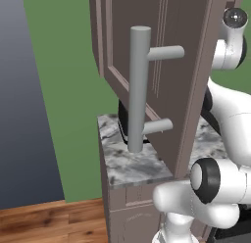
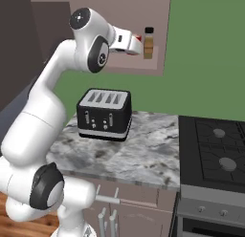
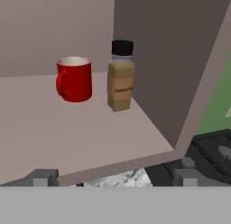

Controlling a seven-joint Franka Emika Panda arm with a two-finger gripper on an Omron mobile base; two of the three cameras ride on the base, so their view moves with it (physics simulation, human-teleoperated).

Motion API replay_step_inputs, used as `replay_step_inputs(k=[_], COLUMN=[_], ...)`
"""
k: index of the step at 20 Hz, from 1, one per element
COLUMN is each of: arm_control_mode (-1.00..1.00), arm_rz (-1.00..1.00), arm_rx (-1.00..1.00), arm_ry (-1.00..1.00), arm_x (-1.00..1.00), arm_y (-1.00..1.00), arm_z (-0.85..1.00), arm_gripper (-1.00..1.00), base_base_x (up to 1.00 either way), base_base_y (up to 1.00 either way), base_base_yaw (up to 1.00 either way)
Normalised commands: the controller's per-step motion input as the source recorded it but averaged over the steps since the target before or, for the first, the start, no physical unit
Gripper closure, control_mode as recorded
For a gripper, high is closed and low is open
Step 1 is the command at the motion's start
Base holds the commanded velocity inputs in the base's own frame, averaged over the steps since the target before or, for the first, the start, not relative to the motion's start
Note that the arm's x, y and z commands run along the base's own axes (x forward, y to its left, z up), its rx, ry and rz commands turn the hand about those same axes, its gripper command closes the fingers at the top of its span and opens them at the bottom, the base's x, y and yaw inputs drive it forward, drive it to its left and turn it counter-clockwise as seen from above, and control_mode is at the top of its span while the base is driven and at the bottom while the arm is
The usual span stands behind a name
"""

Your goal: Take the cinnamon bottle from the cabinet and place it on the dining table, next to the plate with the cupcake. Then take the chocolate from the dining counter and place it on the cupcake plate.

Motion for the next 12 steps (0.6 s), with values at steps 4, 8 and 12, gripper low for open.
replay_step_inputs(k=[4, 8, 12], arm_control_mode=[-1.0, -1.0, -1.0], arm_rz=[0.0, 0.0, 0.0], arm_rx=[-0.05, 0.0, 0.0], arm_ry=[-0.19, -0.15, -0.03], arm_x=[0.17, 0.21, 0.23], arm_y=[-0.05, -0.11, -0.12], arm_z=[-0.08, 0.0, 0.05], arm_gripper=[-1.0, -1.0, -1.0], base_base_x=[0.0, 0.0, 0.0], base_base_y=[0.0, 0.0, 0.0], base_base_yaw=[0.0, 0.0, 0.0])
